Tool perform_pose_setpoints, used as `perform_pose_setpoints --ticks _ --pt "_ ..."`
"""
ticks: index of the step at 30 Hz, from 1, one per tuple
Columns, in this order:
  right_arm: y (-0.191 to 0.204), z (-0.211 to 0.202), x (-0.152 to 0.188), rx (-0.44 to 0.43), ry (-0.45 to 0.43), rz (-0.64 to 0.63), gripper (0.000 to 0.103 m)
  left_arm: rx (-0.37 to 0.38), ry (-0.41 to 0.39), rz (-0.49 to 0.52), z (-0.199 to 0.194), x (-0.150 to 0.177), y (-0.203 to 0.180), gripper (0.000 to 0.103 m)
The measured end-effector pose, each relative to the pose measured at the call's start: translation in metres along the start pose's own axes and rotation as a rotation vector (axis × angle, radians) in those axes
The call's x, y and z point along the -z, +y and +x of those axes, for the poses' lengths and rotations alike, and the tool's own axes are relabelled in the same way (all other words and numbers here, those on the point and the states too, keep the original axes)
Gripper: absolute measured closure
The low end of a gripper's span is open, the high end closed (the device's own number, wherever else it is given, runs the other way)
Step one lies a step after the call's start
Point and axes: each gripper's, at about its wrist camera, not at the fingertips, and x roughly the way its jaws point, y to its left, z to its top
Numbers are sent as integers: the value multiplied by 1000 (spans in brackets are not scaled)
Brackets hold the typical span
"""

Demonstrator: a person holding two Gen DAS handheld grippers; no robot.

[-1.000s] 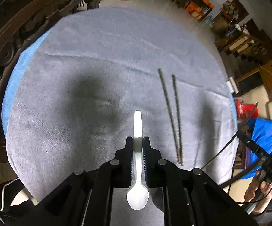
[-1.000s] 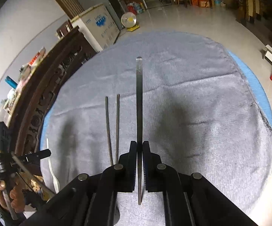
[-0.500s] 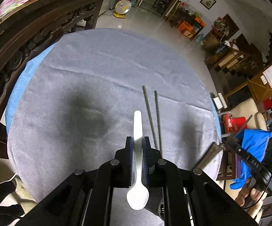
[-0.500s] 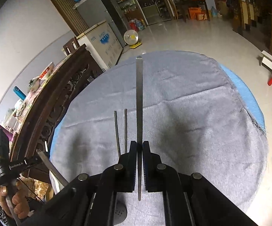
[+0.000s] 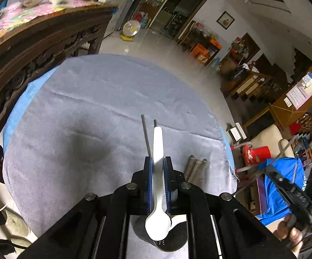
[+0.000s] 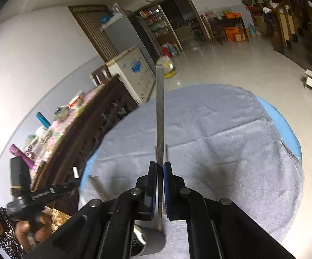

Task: Organize utensils
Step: 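Lower the held spoon and stick upright into the black cup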

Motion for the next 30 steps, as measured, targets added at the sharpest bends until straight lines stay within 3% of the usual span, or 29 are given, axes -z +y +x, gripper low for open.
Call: perform_pose_setpoints --ticks 8,17,30 --pt "26 -13 23 -62 -10 -22 96 -10 -46 61 5 23 -19 93" --pt "36 13 49 -65 40 -46 96 -37 -108 107 13 48 -29 93" --pt "30 41 73 -35 94 -51 96 -73 -90 132 35 71 -28 93"
